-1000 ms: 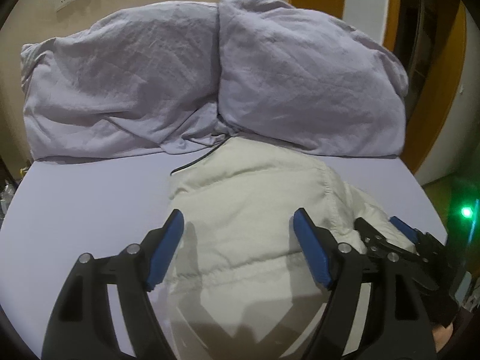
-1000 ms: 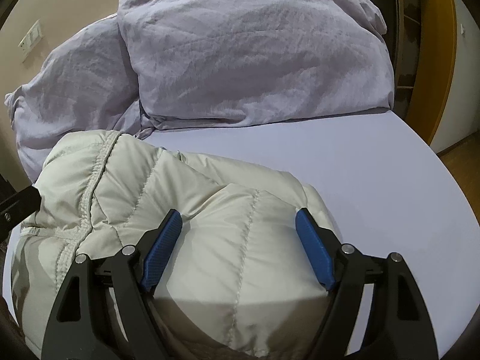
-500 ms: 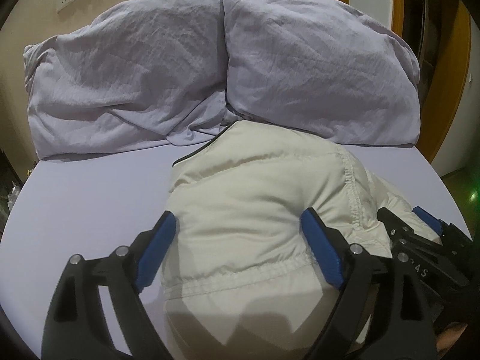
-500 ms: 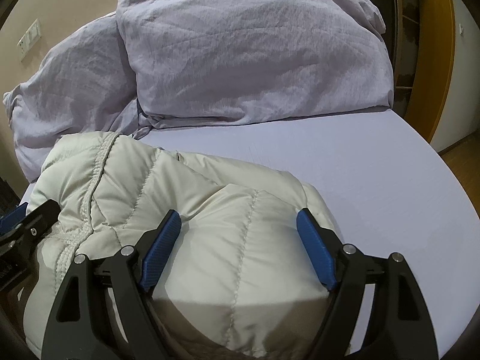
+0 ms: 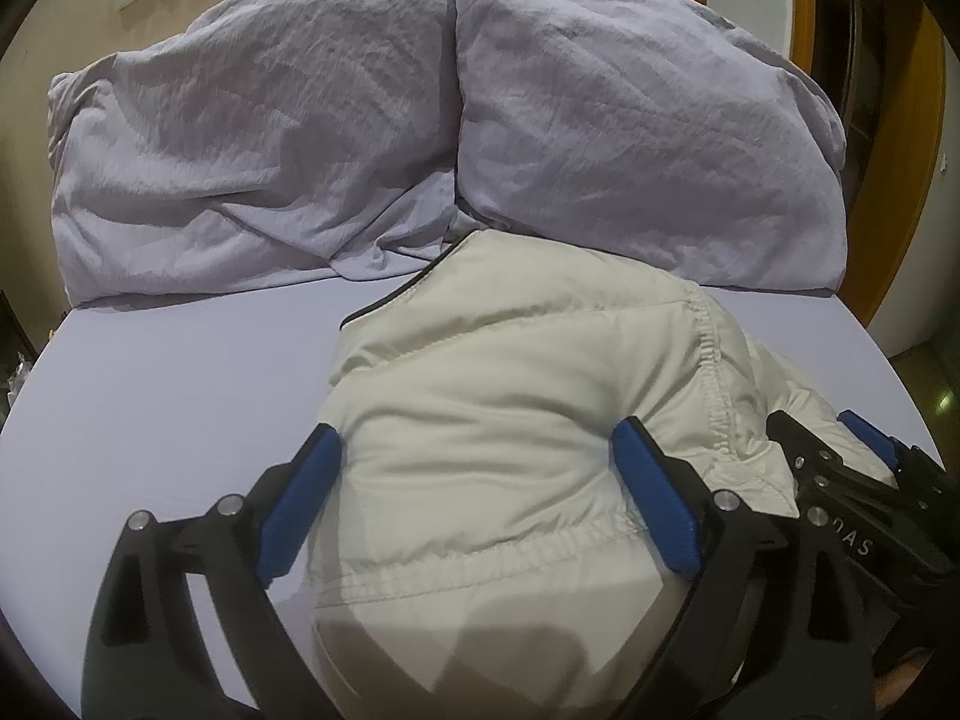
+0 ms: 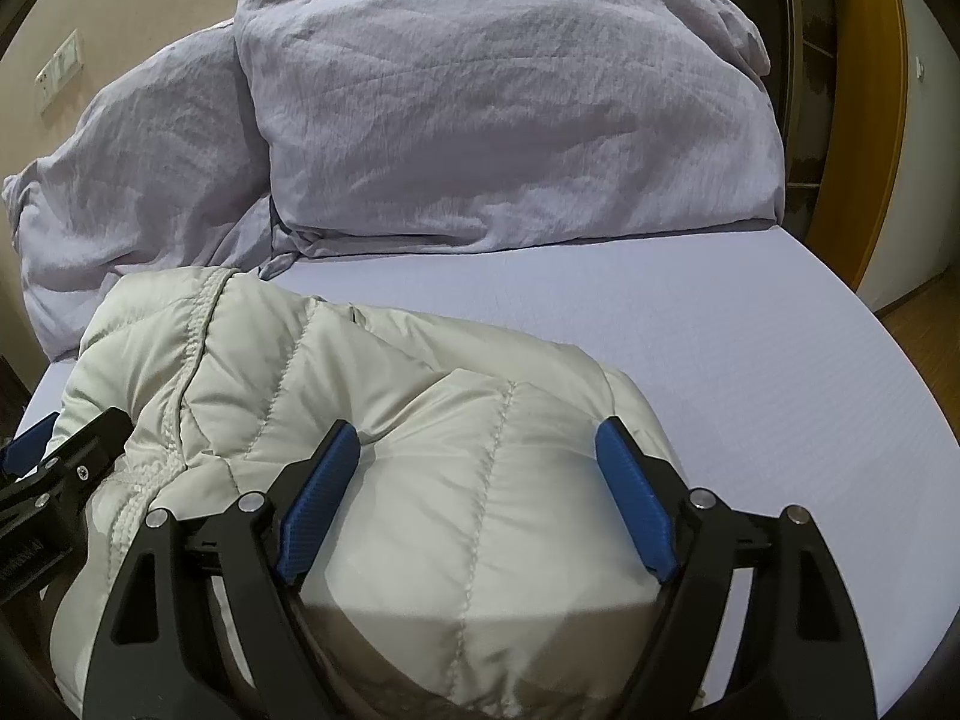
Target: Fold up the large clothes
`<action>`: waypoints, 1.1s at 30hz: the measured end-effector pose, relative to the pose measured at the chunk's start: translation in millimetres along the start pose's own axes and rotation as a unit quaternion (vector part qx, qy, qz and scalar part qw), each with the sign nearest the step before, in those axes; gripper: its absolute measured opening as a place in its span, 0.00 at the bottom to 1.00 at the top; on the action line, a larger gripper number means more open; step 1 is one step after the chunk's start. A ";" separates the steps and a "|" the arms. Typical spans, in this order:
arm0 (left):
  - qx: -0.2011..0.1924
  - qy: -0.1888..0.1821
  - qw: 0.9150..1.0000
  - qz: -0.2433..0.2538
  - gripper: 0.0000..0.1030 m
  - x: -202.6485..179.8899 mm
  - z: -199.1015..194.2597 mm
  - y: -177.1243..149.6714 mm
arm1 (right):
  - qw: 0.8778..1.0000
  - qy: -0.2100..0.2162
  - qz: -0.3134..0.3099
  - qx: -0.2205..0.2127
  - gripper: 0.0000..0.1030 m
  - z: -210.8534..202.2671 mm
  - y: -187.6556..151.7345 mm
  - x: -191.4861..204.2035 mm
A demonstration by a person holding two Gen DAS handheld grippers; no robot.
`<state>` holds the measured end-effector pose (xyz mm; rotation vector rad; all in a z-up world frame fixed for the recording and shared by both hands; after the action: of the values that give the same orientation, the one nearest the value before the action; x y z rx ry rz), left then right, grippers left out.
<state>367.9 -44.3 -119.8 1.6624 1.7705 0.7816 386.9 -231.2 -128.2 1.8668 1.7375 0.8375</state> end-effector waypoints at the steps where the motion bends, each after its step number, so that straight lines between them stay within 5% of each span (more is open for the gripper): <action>1: 0.000 0.000 1.000 -0.001 0.90 0.2 0.8 -0.5 | 1.000 0.000 0.000 0.000 0.80 0.3 0.2 0.0; 33: 0.001 -0.004 1.000 -0.005 0.93 0.6 8.7 -3.4 | 1.000 -0.008 -0.007 -0.006 0.80 1.6 -0.3 0.4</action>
<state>372.2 -43.6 -128.1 1.6547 1.7728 0.7691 387.8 -230.7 -129.5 1.8465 1.7300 0.8241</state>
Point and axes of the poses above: each gripper's, at about its wrist camera, not at the fingertips, and z roughly the way its jaws point, x to its left, y to its top, the point moved 6 cm from there along z, roughly the way its jaws point
